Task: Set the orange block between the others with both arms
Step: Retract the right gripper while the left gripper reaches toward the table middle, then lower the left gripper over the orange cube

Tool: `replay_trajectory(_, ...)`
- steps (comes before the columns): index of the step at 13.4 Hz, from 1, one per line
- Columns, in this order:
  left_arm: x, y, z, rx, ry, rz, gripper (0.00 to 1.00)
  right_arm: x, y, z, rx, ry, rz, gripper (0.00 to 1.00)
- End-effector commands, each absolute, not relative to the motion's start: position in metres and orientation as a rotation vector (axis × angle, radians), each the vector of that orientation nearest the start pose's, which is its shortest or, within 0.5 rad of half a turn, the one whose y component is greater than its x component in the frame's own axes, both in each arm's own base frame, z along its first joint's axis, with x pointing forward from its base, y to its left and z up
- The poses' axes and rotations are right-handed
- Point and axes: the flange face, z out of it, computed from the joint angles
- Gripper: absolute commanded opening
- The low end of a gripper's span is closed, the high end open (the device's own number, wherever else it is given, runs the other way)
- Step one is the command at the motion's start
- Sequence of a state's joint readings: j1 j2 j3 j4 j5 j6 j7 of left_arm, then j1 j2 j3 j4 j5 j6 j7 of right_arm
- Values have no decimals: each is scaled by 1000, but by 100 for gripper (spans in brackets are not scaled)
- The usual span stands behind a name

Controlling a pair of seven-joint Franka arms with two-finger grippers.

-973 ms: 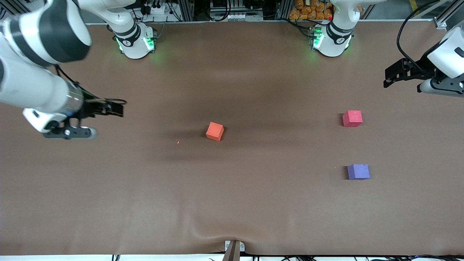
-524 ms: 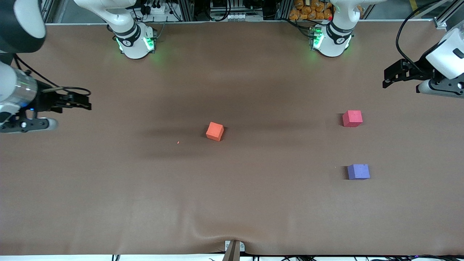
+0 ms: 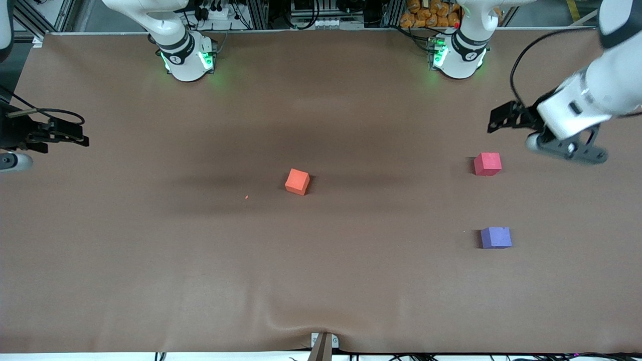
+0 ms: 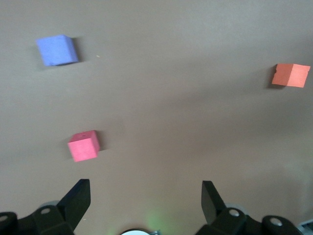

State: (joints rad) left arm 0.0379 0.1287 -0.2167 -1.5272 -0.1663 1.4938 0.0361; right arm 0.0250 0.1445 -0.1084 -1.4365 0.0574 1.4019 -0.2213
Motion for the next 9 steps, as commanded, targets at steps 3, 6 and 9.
replay_trajectory(3, 596, -175, 507, -3331, 344, 460, 100, 562, -73, 582, -3050, -200, 309, 100)
replay_trajectory(6, 604, -255, 471, -3265, 401, 411, 100, 565, -72, 582, -3053, -202, 300, 100)
replay_trajectory(9, 574, -372, 440, -3260, 388, 287, 100, 572, -73, 585, -3071, -202, 219, 100)
